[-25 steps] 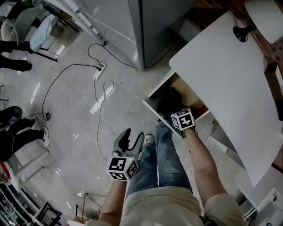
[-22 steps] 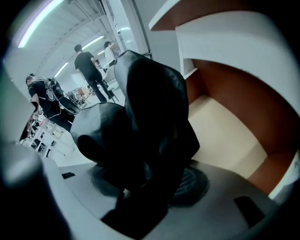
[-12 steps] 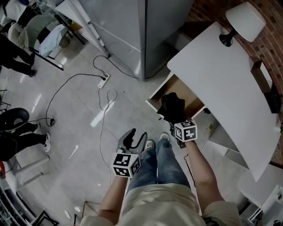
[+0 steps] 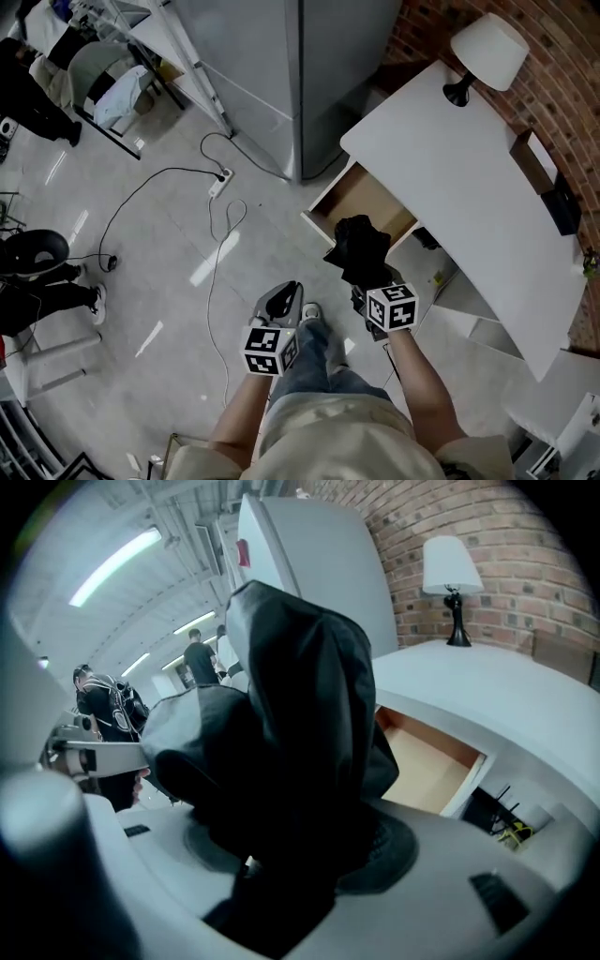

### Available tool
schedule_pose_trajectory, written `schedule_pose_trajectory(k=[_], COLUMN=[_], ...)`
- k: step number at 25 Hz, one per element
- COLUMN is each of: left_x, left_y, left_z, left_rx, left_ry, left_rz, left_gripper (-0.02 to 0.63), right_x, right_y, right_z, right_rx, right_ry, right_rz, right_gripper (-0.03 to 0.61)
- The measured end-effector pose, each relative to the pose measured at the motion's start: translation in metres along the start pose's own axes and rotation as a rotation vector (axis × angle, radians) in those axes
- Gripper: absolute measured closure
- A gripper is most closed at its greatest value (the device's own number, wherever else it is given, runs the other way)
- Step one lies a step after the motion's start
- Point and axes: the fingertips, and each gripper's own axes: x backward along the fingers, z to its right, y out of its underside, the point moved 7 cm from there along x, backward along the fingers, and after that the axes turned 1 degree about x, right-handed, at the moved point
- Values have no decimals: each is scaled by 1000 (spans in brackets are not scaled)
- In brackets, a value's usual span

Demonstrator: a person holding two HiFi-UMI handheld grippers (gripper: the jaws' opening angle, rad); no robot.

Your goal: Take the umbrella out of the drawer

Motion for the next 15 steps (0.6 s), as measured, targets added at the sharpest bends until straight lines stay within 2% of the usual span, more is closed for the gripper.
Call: schedule_pose_trajectory(k=[5, 15], left_x=[24, 84], left_y=[12, 59], left_z=[38, 126], left_rx=[-46, -57], left_ry=[-13, -28], left_rz=[30, 70], left_gripper=[598, 601], right_x=[55, 161], right_y=[20, 70], right_z=[-14, -37], right_rx=[10, 51], right_ry=[-14, -33], right_rz=[45, 130], right_gripper=[345, 345])
